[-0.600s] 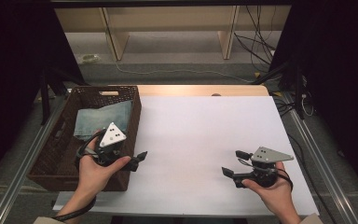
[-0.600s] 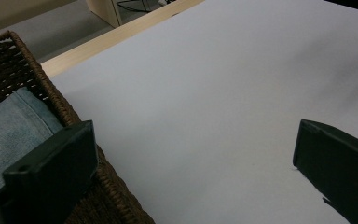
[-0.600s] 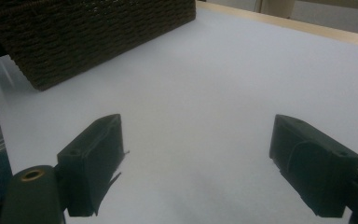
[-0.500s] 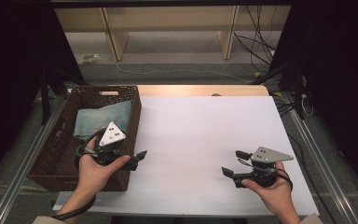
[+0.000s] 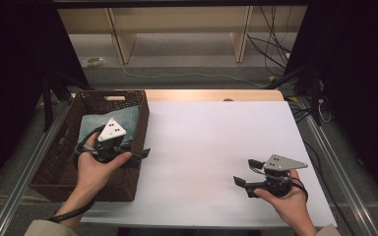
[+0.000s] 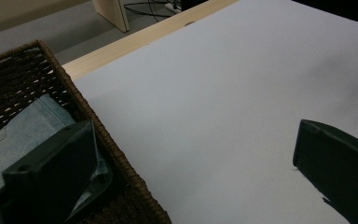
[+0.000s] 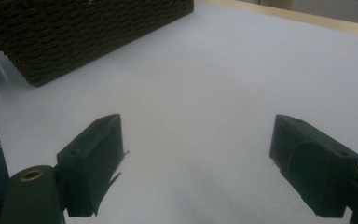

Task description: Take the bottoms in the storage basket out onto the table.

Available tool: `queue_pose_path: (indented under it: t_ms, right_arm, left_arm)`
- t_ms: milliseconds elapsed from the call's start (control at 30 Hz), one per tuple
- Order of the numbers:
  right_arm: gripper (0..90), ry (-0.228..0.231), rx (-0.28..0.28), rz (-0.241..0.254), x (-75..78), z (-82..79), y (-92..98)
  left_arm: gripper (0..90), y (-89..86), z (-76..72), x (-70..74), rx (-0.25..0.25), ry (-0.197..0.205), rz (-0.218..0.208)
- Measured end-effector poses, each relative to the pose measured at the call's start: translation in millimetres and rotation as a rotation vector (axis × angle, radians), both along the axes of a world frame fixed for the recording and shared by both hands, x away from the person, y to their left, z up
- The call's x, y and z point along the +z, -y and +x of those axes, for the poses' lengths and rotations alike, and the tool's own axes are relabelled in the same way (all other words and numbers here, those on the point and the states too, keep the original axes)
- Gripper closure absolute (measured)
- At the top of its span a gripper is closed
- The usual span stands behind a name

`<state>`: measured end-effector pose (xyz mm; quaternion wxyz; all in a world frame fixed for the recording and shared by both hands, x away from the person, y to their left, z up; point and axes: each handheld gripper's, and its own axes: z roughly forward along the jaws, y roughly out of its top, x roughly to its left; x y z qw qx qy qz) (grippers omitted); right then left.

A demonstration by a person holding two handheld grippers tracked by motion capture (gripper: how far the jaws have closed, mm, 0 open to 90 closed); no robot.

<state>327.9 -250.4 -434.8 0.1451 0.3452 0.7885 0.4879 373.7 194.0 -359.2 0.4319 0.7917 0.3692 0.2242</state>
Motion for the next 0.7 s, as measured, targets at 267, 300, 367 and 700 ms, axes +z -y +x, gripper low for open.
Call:
queue_pose_path:
  t_ms: [267, 300, 367, 700]
  right_arm:
    - [18.3, -0.007, 0.001, -0.013, -1.6, 1.4, -1.4]
    - [18.3, -0.003, 0.003, -0.015, -1.2, 1.4, -1.8]
    - [18.2, 0.003, 0.003, -0.021, 0.0, 1.1, -1.7]
    - [18.1, 0.0, -0.005, -0.017, 0.1, 1.4, -0.4]
  left_arm:
    - [0.0, -9.0, 19.0, 4.7, 0.035, -0.006, 0.018]
    - [0.0, -11.7, 26.5, 5.8, 0.044, -0.013, 0.028]
    - [0.0, -13.7, 34.1, 6.1, 0.055, -0.021, 0.041]
    - [0.0, -29.2, 78.7, -1.0, 0.122, -0.045, 0.071]
